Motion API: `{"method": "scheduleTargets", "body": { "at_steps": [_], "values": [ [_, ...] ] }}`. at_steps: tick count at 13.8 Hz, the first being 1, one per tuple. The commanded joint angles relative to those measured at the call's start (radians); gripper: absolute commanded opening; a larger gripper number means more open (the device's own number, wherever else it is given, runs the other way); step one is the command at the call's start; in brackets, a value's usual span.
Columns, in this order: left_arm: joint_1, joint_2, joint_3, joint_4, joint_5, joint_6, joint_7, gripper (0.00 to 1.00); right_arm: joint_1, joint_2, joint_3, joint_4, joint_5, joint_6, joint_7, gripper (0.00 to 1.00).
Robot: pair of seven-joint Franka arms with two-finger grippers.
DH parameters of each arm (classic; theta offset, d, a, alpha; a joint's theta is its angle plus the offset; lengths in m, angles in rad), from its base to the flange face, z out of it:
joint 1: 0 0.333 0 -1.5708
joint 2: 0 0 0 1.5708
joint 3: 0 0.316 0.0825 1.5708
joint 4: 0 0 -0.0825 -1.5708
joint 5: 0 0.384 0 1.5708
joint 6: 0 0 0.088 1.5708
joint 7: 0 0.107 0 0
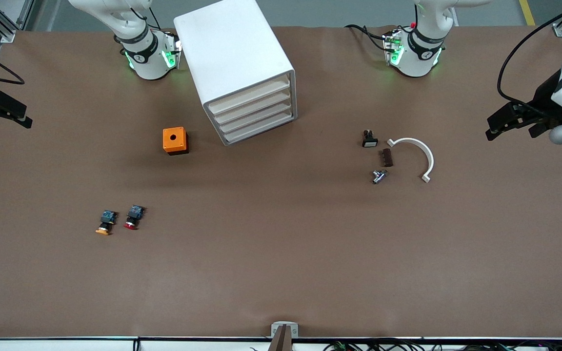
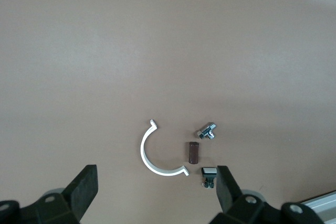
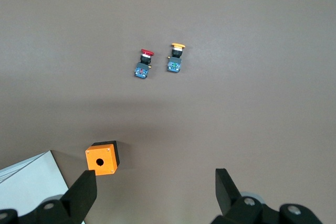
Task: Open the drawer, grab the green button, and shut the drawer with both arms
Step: 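Move the left gripper in toward the white drawer cabinet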
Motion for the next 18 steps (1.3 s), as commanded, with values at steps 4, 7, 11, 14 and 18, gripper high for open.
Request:
{"method": "scheduleTargets", "body": {
  "at_steps": [4, 7, 11, 14, 18],
  "values": [
    [0.0, 0.12, -0.007, 0.026, 0.017, -0.004, 0.0, 0.99, -0.006, -0.026, 0.002, -0.025, -0.011, 0.008, -0.012, 1.0],
    [-0.007, 0.187, -0.007, 0.026, 0.023, -0.003, -0.003, 0.99, -0.006, -0.024, 0.002, -0.025, -0.011, 0.008, -0.012, 1.0],
    [-0.061, 0.29, -0.008, 0.026, 0.023, -0.003, -0.006, 0.99, -0.006, -0.023, 0.001, -0.025, -0.011, 0.008, -0.012, 1.0],
    [-0.095, 0.333, -0.013, 0.026, 0.012, -0.006, -0.062, 0.99, -0.006, -0.023, 0.001, -0.025, -0.012, 0.008, -0.012, 1.0],
    [-0.153, 0.384, -0.018, 0.029, -0.124, -0.01, -0.205, 1.0, -0.006, -0.021, 0.001, -0.025, -0.012, 0.008, -0.012, 1.0]
  ]
}}
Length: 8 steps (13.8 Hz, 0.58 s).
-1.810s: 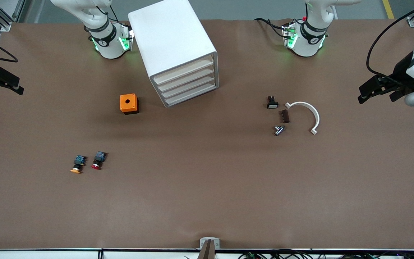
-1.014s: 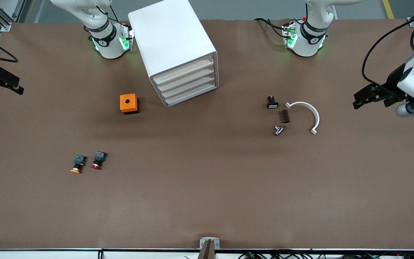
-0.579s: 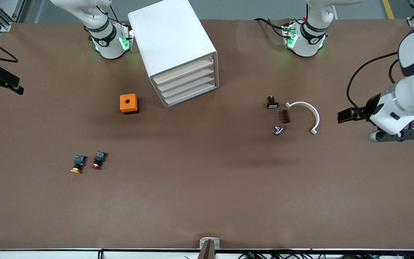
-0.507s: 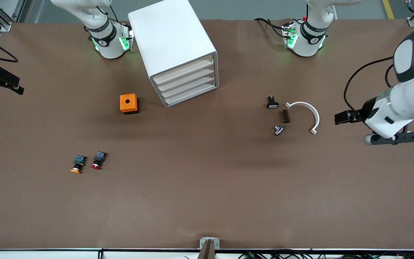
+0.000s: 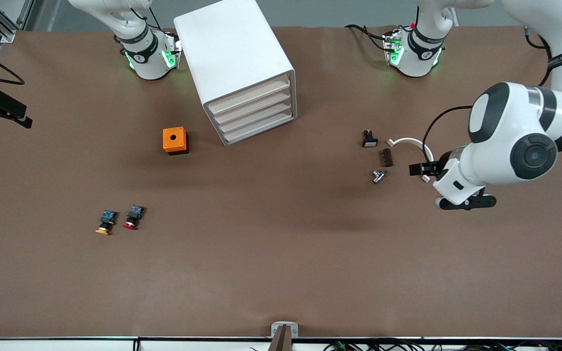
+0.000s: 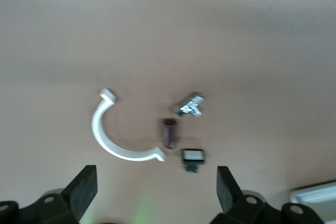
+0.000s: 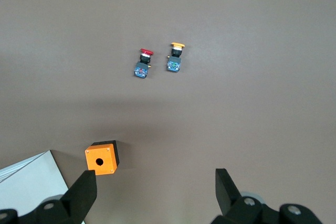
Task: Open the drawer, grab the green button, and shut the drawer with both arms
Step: 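Reach the left gripper to the drawer handle and grasp it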
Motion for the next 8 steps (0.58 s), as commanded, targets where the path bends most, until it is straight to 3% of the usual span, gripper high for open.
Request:
{"method": "scheduleTargets", "body": {
  "at_steps": [1, 3, 8],
  "values": [
    [-0.036, 0.045, 0.0, 0.037, -0.1, -0.013, -0.103, 0.99, -0.006, -0.021, 0.002, -0.022, -0.012, 0.008, -0.012, 1.0],
    [-0.099, 0.1, -0.002, 0.085, -0.133, -0.013, -0.273, 1.0, -0.006, -0.021, 0.003, -0.022, -0.012, 0.008, -0.012, 1.0],
    [-0.179, 0.304, 0.0, 0.232, -0.363, -0.01, -0.816, 1.0, -0.006, -0.021, 0.003, -0.022, -0.012, 0.007, -0.012, 1.0]
  ]
}}
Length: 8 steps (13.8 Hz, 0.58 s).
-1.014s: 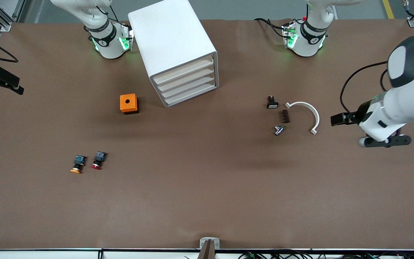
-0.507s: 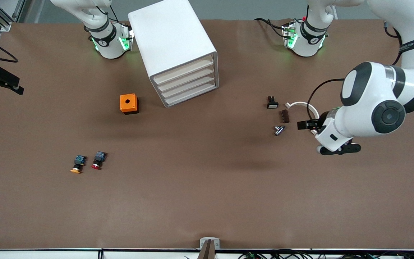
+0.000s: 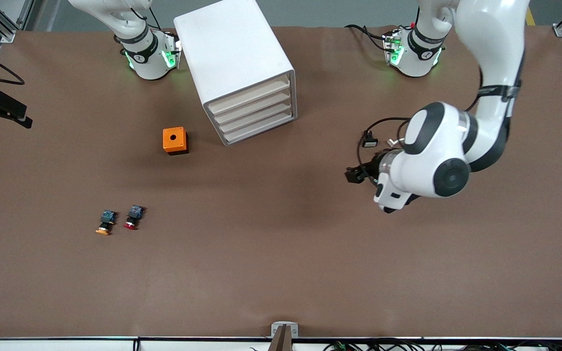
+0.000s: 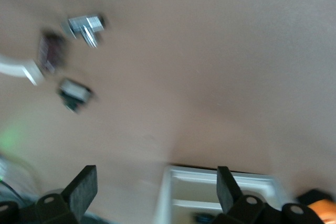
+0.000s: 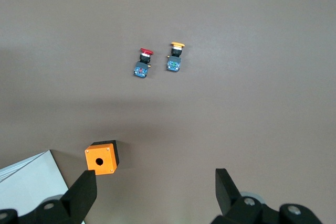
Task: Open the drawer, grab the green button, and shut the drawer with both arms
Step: 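Reach the left gripper to the drawer handle and grasp it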
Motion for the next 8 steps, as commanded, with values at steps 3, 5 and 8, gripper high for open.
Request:
{"method": "scheduleTargets", "body": {
  "at_steps": [3, 5, 8],
  "values": [
    [-0.009, 0.165, -0.002, 0.091, -0.199, -0.014, -0.401, 1.0, -0.006, -0.021, 0.004, -0.021, -0.012, 0.008, -0.011, 1.0],
    [-0.014, 0.211, -0.037, 0.088, -0.222, -0.018, -0.57, 1.0, -0.006, -0.021, 0.004, -0.021, -0.012, 0.007, -0.011, 1.0],
    [-0.014, 0.277, -0.1, 0.092, -0.225, -0.018, -0.788, 1.0, -0.006, -0.021, 0.002, -0.021, -0.012, 0.007, -0.011, 1.0]
  ]
}}
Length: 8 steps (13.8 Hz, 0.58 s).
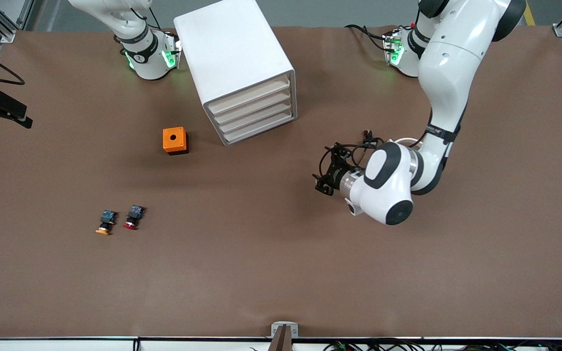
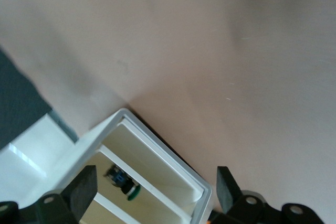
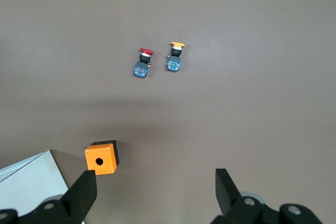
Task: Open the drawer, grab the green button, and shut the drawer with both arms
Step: 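Reach the left gripper to the drawer handle and grasp it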
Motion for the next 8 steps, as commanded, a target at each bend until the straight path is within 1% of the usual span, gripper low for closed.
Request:
{"method": "scheduleTargets", "body": {
  "at_steps": [1, 6, 8],
  "values": [
    [0.002, 0.062, -0.06, 0.032, -0.025, -0.017, -0.179, 1.0, -0.006, -0.021, 0.004, -0.021, -0.012, 0.007, -0.011, 1.0],
    [-0.01, 0.16, -0.073, 0.032, -0.168, -0.037, -0.418, 1.0, -0.006, -0.021, 0.002, -0.021, -0.012, 0.007, -0.011, 1.0],
    [-0.024, 0.188, -0.079, 0.028, -0.213, -0.052, -0.475, 1.0, -0.006, -0.021, 0.002, -0.021, -0.012, 0.007, -0.011, 1.0]
  ]
}}
